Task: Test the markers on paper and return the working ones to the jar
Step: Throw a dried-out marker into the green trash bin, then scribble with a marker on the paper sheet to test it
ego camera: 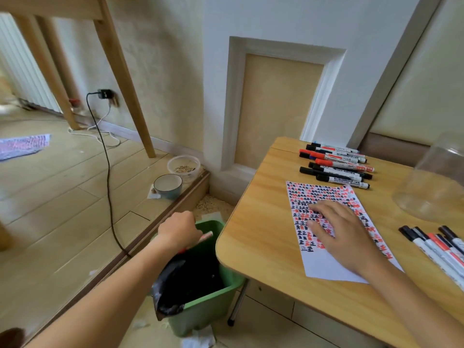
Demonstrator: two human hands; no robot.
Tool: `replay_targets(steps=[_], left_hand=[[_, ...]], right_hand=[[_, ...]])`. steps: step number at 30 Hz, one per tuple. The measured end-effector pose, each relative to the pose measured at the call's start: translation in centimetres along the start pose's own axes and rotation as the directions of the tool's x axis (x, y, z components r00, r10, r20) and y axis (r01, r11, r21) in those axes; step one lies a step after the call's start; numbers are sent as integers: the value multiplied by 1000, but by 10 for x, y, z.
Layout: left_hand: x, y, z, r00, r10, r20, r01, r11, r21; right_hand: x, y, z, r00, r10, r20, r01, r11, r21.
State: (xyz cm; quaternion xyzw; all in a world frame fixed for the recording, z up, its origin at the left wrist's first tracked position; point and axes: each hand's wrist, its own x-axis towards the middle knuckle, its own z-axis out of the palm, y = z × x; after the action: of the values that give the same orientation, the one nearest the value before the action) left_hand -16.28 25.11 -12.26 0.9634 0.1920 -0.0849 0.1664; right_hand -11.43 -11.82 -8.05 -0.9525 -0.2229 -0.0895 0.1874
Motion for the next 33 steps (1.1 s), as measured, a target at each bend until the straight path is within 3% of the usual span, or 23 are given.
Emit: replay_targets(steps=[3, 5, 8, 10, 13, 16, 19, 22, 28, 33], left_hand=[[6, 22, -2, 996, 35, -84, -43, 995, -90], [6, 44, -8, 969, 50, -243, -104, 970, -218], [-1, 83, -23, 860, 76, -504, -274, 903, -332], [-7, 112, -29, 812, 132, -569, -393, 843, -366], [-16, 155, -26, 793, 337, -509, -544, 766, -342], [-19, 190, -9, 764, 555, -329, -631, 749, -202], [-16, 208, 8, 732, 659, -175, -676, 735, -60], [-13, 213, 16, 721, 682, -121, -687, 727, 1], [-9, 212, 23, 715, 682, -155, -682, 729, 58], [-11, 210, 21, 721, 676, -148, -679, 733, 39]], right_hand=[[0, 0, 0, 1000, 8, -5, -8, 1000, 3], [0, 0, 0, 1000, 15, -8, -15, 1000, 0], [-1, 0, 0, 1000, 19, -6, -19, 1000, -2], [-1, -1, -1, 1000, 16, -6, -17, 1000, -1], [0, -3, -3, 1000, 11, -10, -11, 1000, -2], [0, -3, -6, 1000, 12, -17, -12, 1000, -5], [-1, 3, -12, 1000, 2, -26, -1, 1000, 19], [4, 10, -19, 998, 35, -43, -35, 999, 11], [53, 24, -27, 986, 121, -116, -114, 992, 62], [97, 50, -27, 959, 148, -243, -186, 973, -139]])
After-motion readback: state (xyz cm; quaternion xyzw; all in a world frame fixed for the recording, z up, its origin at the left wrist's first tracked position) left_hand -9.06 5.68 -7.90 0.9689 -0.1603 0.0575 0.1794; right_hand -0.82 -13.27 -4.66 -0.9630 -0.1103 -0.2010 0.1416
